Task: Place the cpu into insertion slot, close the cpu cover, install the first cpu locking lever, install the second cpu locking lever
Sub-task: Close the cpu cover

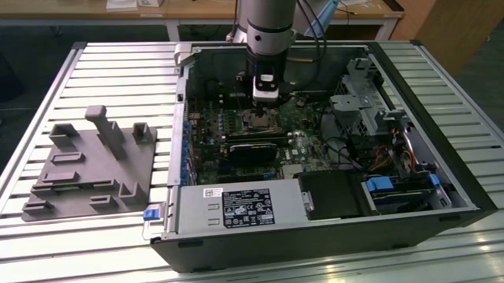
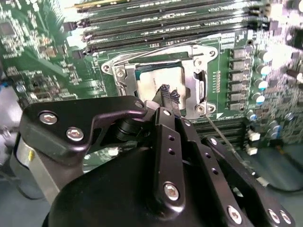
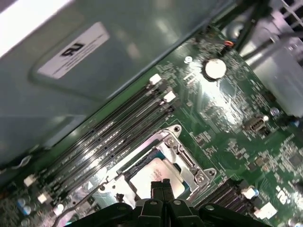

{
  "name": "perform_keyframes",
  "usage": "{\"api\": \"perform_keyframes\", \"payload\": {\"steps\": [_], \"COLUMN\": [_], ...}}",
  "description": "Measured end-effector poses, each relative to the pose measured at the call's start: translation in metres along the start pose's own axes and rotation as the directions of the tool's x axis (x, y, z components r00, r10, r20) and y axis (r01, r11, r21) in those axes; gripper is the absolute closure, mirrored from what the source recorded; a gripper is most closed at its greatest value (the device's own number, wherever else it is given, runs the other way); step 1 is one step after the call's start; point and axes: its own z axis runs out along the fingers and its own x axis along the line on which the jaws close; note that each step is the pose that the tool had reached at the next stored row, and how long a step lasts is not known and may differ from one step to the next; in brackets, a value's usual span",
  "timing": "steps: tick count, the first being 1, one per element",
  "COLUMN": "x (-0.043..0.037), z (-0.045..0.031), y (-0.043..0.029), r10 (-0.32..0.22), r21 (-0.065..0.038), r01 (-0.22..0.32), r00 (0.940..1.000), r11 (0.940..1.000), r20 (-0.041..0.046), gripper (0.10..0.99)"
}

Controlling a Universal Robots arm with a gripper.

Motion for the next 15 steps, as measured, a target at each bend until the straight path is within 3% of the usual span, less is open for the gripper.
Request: {"api": "perform_keyframes", "payload": {"steps": [4, 7, 11, 15], "x": [0.0000, 0.0000, 0.0000, 0.0000], "z": [0.0004, 0.0007, 0.0010, 0.0014], "y": [0.0000, 0.0000, 0.0000, 0.0000], "r10": [-0.072, -0.126, -0.198, -0.269], "r21": [0.000, 0.000, 0.000, -0.001], "r01": [0.072, 0.126, 0.198, 0.269], "r00": [0.9974, 0.9920, 0.9802, 0.9631], "r11": [0.9974, 0.9920, 0.9802, 0.9631], "r20": [-0.0014, -0.0024, -0.0038, -0.0051], "gripper": [0.980, 0.980, 0.980, 0.980]}}
